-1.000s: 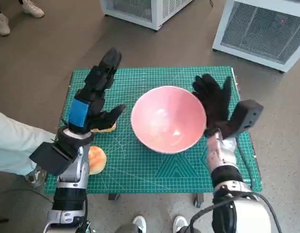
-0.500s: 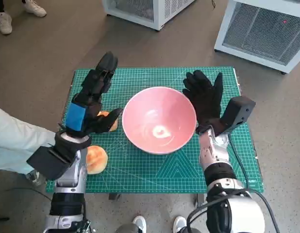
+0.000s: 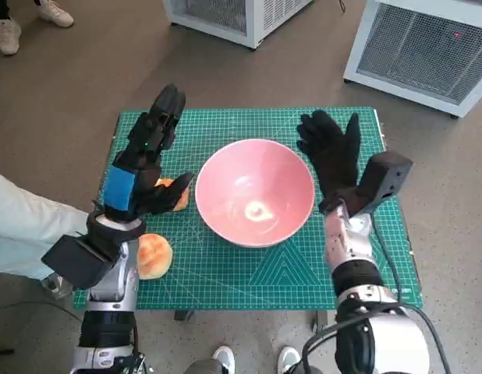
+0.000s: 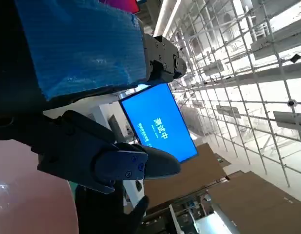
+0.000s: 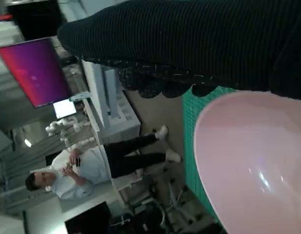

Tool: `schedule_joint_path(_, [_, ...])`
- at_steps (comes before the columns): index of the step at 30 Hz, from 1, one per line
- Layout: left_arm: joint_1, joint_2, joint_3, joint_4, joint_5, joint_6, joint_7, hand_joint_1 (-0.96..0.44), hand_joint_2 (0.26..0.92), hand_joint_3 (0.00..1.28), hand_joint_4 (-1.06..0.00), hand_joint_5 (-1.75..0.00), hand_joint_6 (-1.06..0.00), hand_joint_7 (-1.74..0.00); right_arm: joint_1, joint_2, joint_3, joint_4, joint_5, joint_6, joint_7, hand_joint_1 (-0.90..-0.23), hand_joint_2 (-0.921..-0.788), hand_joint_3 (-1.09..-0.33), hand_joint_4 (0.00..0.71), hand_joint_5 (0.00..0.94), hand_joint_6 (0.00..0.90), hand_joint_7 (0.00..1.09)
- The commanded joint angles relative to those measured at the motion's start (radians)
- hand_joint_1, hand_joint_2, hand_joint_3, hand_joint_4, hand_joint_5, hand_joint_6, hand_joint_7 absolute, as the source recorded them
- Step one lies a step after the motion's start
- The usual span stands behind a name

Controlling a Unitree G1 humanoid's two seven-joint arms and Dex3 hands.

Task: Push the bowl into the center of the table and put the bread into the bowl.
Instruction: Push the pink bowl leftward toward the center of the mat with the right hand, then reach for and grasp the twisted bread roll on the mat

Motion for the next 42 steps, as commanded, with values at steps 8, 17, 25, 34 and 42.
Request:
schedule_joint_path(8, [-0.045, -0.007, -0.004, 0.011, -0.003, 0.009, 0.003, -0.71, 0.921, 0.37, -0.16, 0.0, -0.19, -0.06, 0.006, -0.037, 0.083, -0.108, -0.025, -0.261, 0.108, -0.705, -0.921, -0.789, 0.22, 0.007, 0.25, 0.18])
schedule_joint_path(17, [-0.086, -0.012, -0.017, 0.002, -0.007, 0.027, -0.008, -0.71, 0.921, 0.37, -0.16, 0.0, -0.2, -0.07, 0.045, -0.04, 0.117, -0.274, 0.048, -0.351, 0.258, -0.726, -0.921, -0.78, 0.221, 0.005, 0.252, 0.19])
schedule_joint_path(25, [-0.124, -0.018, -0.028, -0.004, -0.04, 0.043, -0.042, -0.72, 0.921, 0.35, -0.15, 0.0, -0.19, -0.07, 0.1, -0.036, 0.162, -0.456, 0.108, -0.314, 0.336, -0.733, -0.921, -0.784, 0.218, 0.002, 0.23, 0.2])
schedule_joint_path(34, [-0.162, -0.018, -0.033, 0.015, -0.054, 0.033, -0.076, -0.72, 0.921, 0.33, -0.15, 0.0, -0.18, -0.08, 0.125, -0.038, 0.182, -0.568, 0.178, -0.24, 0.385, -0.832, -0.921, -0.692, 0.212, 0.0, 0.065, 0.5])
schedule_joint_path(42, [-0.181, -0.007, -0.028, 0.035, -0.05, 0.018, -0.098, -0.72, 0.921, 0.32, -0.17, -0.01, -0.19, -0.09, 0.133, -0.039, 0.186, -0.589, 0.191, -0.217, 0.384, -0.852, -0.921, -0.645, 0.21, 0.0, 0.053, 0.53])
